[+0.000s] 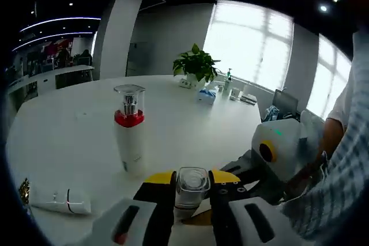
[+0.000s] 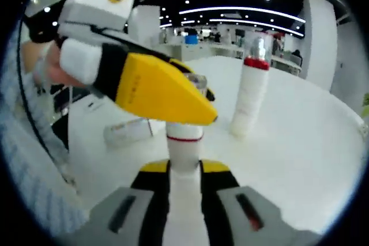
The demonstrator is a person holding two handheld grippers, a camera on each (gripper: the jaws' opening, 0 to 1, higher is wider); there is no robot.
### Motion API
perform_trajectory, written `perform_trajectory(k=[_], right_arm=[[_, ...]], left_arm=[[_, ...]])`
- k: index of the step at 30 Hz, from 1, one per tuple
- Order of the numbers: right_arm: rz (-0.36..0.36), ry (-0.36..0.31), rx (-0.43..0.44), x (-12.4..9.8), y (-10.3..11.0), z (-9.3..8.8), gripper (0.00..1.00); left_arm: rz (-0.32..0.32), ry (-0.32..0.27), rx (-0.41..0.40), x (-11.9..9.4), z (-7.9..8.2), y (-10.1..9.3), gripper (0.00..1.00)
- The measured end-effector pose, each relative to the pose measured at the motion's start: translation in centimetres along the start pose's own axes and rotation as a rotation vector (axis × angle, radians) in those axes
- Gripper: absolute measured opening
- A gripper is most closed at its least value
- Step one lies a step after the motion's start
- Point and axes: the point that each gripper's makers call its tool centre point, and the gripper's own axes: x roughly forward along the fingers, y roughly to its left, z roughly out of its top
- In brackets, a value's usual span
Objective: Arrange the skincare products in the storage area until every visible bottle or jar stands upright without overlapping.
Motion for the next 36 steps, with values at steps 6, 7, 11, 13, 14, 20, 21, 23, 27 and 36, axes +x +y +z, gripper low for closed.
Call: perform_trajectory(k=[6, 7, 11, 13, 14, 20, 21, 23, 27, 36], right_arm=[[0.016, 0.074, -0.049, 0.3, 0.3, -1.4, 0.18], [0.015, 0.074, -0.050, 0.3, 0.2, -1.5, 0.18], [0.011, 0.068, -0.036, 0.1, 0.1, -1.5, 0.19], [0.009, 0.070, -0.035, 0.2, 0.0, -1.5, 0.19], [0.006, 0.072, -0.037, 0.2, -0.1, -1.6, 0.19], [-0.023, 0.081, -0.034, 0.1, -1.1, -1.8, 0.19], [-0.033, 0.080, -0.025, 0.0, -1.6, -1.8, 0.19], [-0.050, 0.080, -0.018, -0.1, -2.3, -1.8, 0.19], [-0.076, 0.082, -0.012, -0.1, -3.3, -1.7, 0.19], [-0.133, 0.081, -0.028, 0.5, -5.5, -0.8, 0.19]], left_arm=[[-0.037, 0.004, 0.011, -0.6, -0.4, 0.0, 0.26], [-0.043, 0.004, 0.021, -0.7, -0.6, 0.1, 0.28], [-0.068, 0.013, 0.039, -1.1, -1.3, 0.3, 0.36], [-0.065, 0.018, 0.052, -1.1, -1.6, 0.5, 0.36], [-0.060, 0.027, 0.054, -1.1, -1.8, 0.7, 0.36], [-0.049, 0.055, 0.047, -1.3, -3.1, 1.0, 0.36], [-0.046, 0.062, 0.048, -1.4, -3.3, 1.1, 0.36], [-0.041, 0.073, 0.052, -1.4, -3.7, 1.3, 0.36], [-0.037, 0.088, 0.049, -1.4, -4.1, 1.5, 0.35], [-0.031, 0.122, 0.061, -0.8, -4.8, 1.7, 0.34]])
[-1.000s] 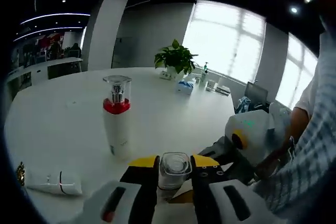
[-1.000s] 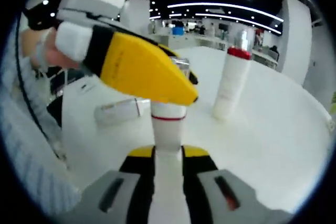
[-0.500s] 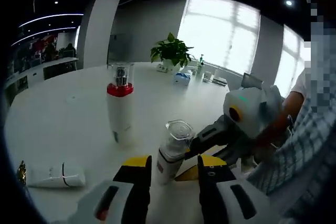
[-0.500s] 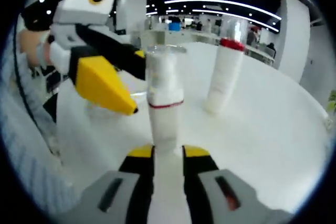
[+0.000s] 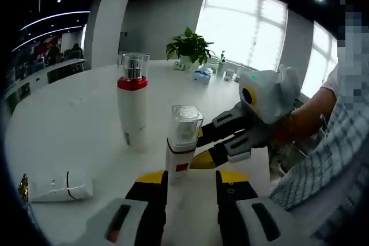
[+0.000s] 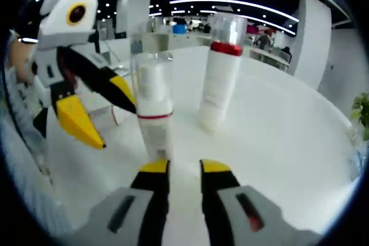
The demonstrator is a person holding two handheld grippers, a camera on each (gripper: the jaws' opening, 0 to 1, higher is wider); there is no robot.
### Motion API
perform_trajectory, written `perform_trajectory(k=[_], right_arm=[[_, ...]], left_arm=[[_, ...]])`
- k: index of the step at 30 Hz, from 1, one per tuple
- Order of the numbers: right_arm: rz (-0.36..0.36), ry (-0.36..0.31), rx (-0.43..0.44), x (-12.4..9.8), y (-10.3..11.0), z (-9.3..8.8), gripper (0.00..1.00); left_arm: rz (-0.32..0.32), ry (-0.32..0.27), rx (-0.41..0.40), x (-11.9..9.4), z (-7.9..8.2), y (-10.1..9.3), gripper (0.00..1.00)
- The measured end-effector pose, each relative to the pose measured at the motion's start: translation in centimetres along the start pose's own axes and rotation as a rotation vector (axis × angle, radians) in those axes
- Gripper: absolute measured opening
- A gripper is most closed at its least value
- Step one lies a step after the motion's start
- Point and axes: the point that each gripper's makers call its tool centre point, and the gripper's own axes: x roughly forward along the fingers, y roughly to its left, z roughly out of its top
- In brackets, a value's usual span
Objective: Arrange the skincare products in the storage area until every visible bottle or jar stands upright without overlapping.
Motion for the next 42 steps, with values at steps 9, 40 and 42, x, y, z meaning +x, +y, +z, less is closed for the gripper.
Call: perform_trajectory(k=[9, 40, 42], right_arm=[[-0.067, 0.004, 0.036, -0.2, -1.4, 0.3, 0.17], [-0.003, -0.007, 0.120, -0.8, 1.3, 0.9, 0.13], [0.010, -0.020, 0.130, -0.9, 1.7, 1.1, 0.15]], left_arm=[[0.013, 0.034, -0.005, 0.3, -0.8, 0.3, 0.29], [0.037, 0.099, 0.071, 2.7, -1.5, 0.9, 0.20], [0.052, 0.103, 0.078, 2.3, -1.5, 1.2, 0.20]])
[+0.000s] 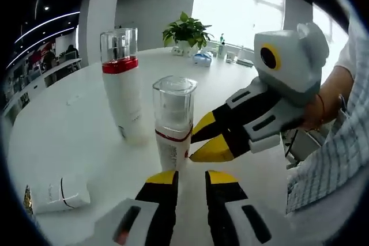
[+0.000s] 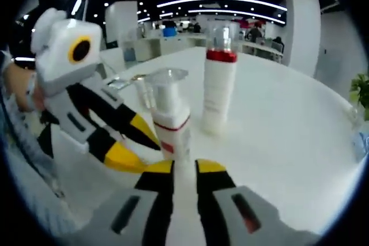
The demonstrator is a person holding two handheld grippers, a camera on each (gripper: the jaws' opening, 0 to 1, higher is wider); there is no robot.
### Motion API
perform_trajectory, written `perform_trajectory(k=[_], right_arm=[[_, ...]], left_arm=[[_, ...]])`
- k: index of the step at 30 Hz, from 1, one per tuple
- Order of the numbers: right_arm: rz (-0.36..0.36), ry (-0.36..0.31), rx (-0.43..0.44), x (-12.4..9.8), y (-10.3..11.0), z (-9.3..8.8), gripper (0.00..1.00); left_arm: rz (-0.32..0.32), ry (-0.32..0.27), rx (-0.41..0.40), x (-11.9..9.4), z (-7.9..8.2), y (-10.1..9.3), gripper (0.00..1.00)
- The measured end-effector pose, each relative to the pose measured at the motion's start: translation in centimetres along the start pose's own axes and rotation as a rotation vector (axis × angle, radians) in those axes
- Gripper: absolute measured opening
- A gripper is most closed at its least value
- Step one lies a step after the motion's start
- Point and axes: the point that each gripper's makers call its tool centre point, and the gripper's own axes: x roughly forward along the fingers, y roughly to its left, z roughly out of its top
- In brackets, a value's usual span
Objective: Arrange the skincare products in the storage area until every visible bottle or jar stands upright without overlapping.
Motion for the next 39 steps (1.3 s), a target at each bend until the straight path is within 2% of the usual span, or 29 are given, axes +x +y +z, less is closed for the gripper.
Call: perform_trajectory(k=[2, 4, 6, 10, 15, 22, 28, 39], right_arm=[[0.005, -0.013, 0.000, 0.1, 0.5, 0.1, 0.19], [-0.001, -0.018, -0.031, 0.4, 0.9, 0.1, 0.22], [-0.010, -0.025, -0.050, 0.7, 1.2, 0.1, 0.23], [-0.037, -0.041, -0.026, 1.3, 1.2, 0.5, 0.25], [-0.055, -0.042, -0.044, 1.9, 1.3, 0.7, 0.25], [-0.115, -0.045, -0.038, 2.1, 0.2, 0.9, 0.19], [-0.129, -0.044, -0.038, 2.1, -0.4, 1.0, 0.18], [-0.190, -0.042, 0.009, 3.1, -2.1, 1.4, 0.18]], left_arm=[[0.013, -0.006, -0.026, -0.8, -0.1, 0.5, 0.20], [0.018, -0.040, -0.106, -1.6, 0.1, 0.8, 0.20], [0.026, -0.064, -0.135, -2.3, 0.4, 1.1, 0.20], [0.061, -0.086, -0.143, -4.0, 0.1, 1.7, 0.20], [0.095, -0.095, -0.167, -5.7, -0.9, 2.5, 0.20], [0.132, -0.126, -0.217, -7.8, -1.4, 3.6, 0.20], [0.183, -0.140, -0.229, -9.8, -2.2, 4.7, 0.20], [0.239, -0.152, -0.254, -11.2, -2.9, 6.0, 0.20]])
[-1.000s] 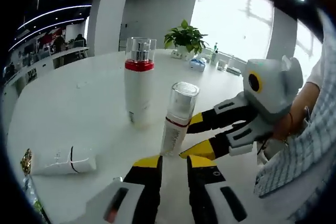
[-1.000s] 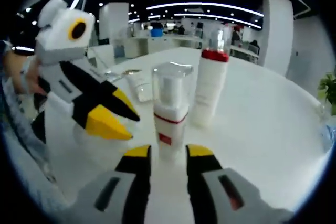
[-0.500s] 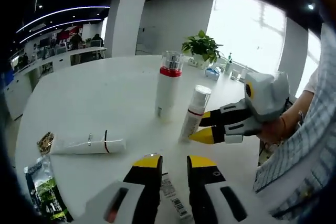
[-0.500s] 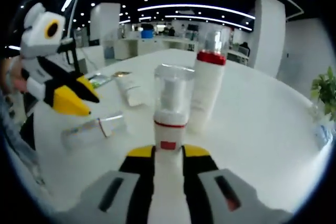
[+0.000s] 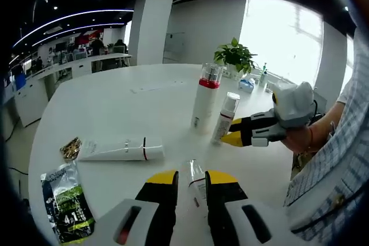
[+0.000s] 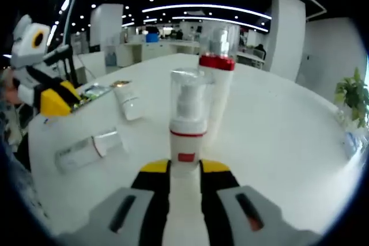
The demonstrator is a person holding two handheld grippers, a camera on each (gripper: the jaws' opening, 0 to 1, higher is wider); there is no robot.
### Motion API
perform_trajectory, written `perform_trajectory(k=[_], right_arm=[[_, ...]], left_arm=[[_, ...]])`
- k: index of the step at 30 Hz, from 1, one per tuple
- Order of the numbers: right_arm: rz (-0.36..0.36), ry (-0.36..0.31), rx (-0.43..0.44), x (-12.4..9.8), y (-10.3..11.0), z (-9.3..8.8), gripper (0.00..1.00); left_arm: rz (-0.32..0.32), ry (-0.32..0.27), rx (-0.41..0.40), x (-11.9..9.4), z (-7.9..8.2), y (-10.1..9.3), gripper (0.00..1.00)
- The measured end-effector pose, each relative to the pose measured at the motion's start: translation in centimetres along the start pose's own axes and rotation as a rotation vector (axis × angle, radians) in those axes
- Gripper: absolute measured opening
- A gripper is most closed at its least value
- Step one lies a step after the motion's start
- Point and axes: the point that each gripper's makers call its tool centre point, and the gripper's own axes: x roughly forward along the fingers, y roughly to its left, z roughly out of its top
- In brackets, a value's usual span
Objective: Arrange the skincare products in the storage area until every visible bottle or jar stands upright without overlapping.
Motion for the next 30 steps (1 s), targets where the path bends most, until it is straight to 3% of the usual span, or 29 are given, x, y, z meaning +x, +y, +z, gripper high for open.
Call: perform_trajectory(k=[8, 11, 17, 21, 30], right_arm=[[-0.049, 0.001, 0.029, 0.6, -1.1, 0.2, 0.18], [-0.067, 0.020, 0.079, 1.0, -1.6, -0.1, 0.18], [-0.083, 0.019, 0.059, 1.1, -1.6, 0.0, 0.18], [-0.033, 0.005, 0.086, 1.1, -0.7, 0.1, 0.22], [-0.032, 0.026, 0.048, 1.0, -0.4, -0.6, 0.22]], left_arm=[[0.002, -0.001, 0.000, 0.1, -0.4, -0.1, 0.20], [0.015, 0.008, 0.004, 0.0, -0.7, 0.3, 0.20], [0.029, 0.001, -0.007, -0.3, -0.8, 0.7, 0.20], [0.041, 0.005, -0.004, -0.6, -1.1, 0.9, 0.20], [0.060, 0.005, -0.012, -1.0, -1.5, 1.4, 0.20]])
